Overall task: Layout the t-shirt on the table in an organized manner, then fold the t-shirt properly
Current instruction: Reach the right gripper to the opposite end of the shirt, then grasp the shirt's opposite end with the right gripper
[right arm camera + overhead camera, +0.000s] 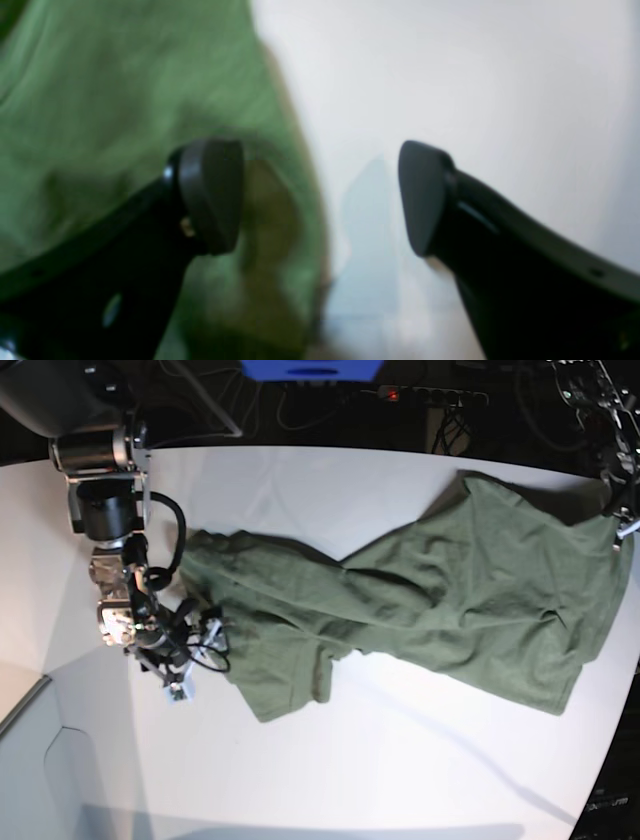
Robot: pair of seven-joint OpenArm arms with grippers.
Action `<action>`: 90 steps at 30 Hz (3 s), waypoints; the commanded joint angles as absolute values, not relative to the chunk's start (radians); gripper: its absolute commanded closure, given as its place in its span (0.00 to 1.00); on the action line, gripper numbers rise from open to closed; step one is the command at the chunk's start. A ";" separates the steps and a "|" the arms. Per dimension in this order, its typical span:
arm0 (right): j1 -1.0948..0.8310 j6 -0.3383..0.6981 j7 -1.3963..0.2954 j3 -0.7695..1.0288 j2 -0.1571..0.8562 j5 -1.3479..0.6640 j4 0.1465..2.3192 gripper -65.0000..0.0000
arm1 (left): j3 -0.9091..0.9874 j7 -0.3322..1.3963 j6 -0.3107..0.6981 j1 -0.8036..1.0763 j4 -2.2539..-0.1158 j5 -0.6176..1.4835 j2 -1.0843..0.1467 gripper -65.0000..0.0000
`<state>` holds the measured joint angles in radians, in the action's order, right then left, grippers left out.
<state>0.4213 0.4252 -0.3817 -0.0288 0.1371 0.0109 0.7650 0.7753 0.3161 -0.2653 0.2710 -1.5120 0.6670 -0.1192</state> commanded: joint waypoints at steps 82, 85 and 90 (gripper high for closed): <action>0.191 0.450 -0.211 0.194 0.200 -0.005 0.995 0.31 | 0.708 0.295 -0.255 0.240 -1.526 0.659 -0.090 1.00; 0.222 0.450 -0.208 0.188 0.211 -0.005 0.918 0.31 | 0.708 0.295 -0.255 0.240 -1.526 0.659 -0.091 1.00; 0.245 0.532 -0.206 0.185 0.206 -0.005 0.901 0.57 | 0.710 0.295 -0.255 0.242 -1.526 0.659 -0.094 1.00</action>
